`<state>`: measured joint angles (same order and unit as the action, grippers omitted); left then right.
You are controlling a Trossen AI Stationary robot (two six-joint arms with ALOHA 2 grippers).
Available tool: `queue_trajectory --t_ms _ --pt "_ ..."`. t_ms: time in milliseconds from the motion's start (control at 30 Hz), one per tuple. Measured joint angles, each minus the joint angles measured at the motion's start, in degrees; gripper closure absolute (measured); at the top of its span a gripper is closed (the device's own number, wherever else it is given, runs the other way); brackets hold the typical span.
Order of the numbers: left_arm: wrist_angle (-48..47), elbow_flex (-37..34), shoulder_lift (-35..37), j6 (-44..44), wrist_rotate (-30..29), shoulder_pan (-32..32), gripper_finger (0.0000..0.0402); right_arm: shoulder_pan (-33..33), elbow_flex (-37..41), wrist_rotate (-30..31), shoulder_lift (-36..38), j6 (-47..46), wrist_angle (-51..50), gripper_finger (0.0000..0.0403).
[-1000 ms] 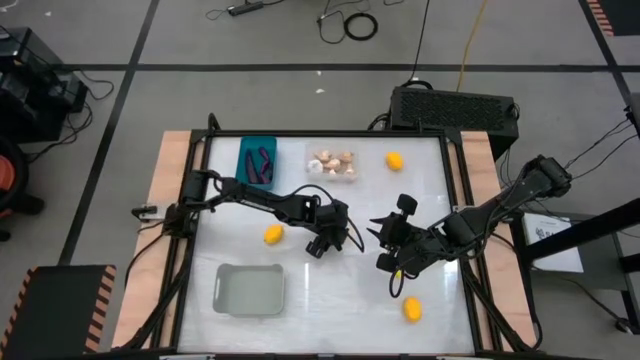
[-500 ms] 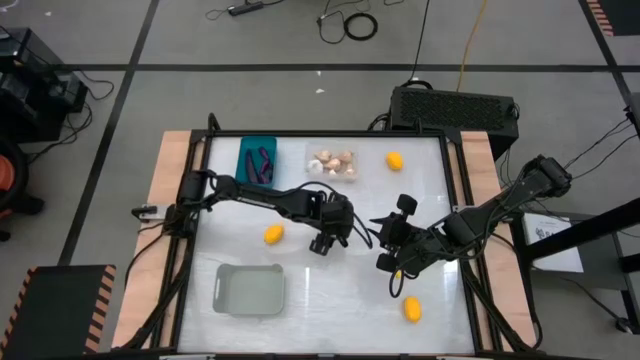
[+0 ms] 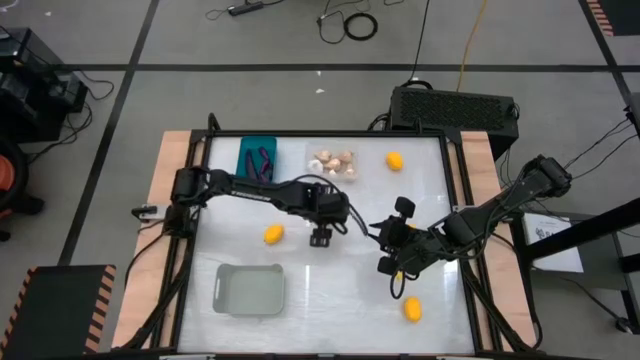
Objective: Sort produce into baskets
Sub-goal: Put the lemon into the gray bin
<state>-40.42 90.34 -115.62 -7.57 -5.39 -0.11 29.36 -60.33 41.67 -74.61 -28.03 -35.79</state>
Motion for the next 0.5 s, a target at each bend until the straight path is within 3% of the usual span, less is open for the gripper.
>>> queue_trajectory --t_ms 200,500 --pt "-3.1 0.0 5.2 9.2 -6.1 0.1 0.0112 0.0 0.0 0.0 0.0 -1.4 0.0 0.031" --pt "-8.7 0.0 9.7 33.8 -6.8 2.4 0.0112 0.0 0.0 -1.4 0.0 -4.7 -0.4 0.031"
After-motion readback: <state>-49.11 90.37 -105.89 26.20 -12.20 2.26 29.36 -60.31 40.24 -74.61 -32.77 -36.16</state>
